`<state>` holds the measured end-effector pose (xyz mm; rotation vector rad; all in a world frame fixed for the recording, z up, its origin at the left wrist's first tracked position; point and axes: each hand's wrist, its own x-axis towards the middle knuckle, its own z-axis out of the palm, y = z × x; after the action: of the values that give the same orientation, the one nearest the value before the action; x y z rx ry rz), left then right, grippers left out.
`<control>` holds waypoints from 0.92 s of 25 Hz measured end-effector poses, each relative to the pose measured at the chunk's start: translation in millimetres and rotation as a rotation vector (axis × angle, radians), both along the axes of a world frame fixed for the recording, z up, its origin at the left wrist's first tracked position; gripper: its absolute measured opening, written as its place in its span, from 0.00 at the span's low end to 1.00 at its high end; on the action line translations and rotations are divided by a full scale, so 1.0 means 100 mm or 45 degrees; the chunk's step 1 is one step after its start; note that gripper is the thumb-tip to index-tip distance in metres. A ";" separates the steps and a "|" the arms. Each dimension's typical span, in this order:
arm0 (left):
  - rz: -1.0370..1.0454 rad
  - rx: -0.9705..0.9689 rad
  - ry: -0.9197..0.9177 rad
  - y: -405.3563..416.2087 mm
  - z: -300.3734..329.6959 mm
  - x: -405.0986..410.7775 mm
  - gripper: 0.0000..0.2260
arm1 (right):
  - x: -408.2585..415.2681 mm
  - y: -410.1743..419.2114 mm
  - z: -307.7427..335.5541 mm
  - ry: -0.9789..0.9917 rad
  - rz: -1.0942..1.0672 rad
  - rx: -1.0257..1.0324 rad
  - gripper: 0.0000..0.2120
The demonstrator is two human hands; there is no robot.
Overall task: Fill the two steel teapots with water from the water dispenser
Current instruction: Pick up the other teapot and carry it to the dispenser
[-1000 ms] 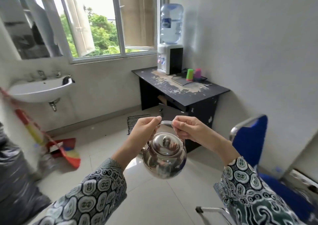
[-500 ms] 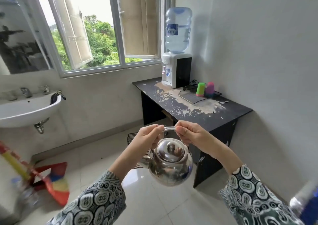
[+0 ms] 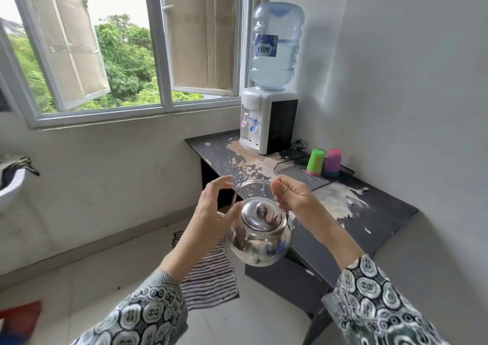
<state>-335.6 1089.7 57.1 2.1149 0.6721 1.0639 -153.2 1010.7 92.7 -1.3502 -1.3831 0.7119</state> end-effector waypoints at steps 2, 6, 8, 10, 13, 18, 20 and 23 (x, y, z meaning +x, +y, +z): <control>0.030 0.235 -0.045 0.49 0.00 0.13 0.18 | 0.14 0.51 0.03 0.021 -0.051 0.005 0.13; 0.062 0.568 -0.025 1.41 0.01 0.42 0.12 | 0.34 1.46 0.01 0.069 -0.170 -0.004 0.14; 0.007 0.607 0.065 1.83 0.00 0.62 0.13 | 0.41 1.89 -0.04 0.107 -0.232 -0.025 0.15; -0.086 0.536 0.231 2.23 -0.06 0.85 0.18 | 0.46 2.30 -0.11 0.128 -0.275 -0.017 0.14; -0.120 0.410 0.372 2.87 -0.23 1.23 0.22 | 0.59 2.92 -0.24 0.156 -0.319 -0.009 0.14; -0.182 0.339 0.461 4.08 -0.50 1.81 0.17 | 1.07 4.00 -0.56 0.235 -0.409 -0.049 0.15; -0.265 0.322 0.497 4.48 -0.62 2.03 0.16 | 1.30 4.37 -0.71 0.287 -0.434 -0.084 0.14; -0.344 0.279 0.568 5.15 -0.81 2.41 0.17 | 1.70 5.05 -0.95 0.278 -0.431 -0.171 0.12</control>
<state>-94.8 1604.2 -24.1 2.5797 0.4640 0.5398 17.0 1515.5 -2.4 -1.5164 -0.9185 0.7072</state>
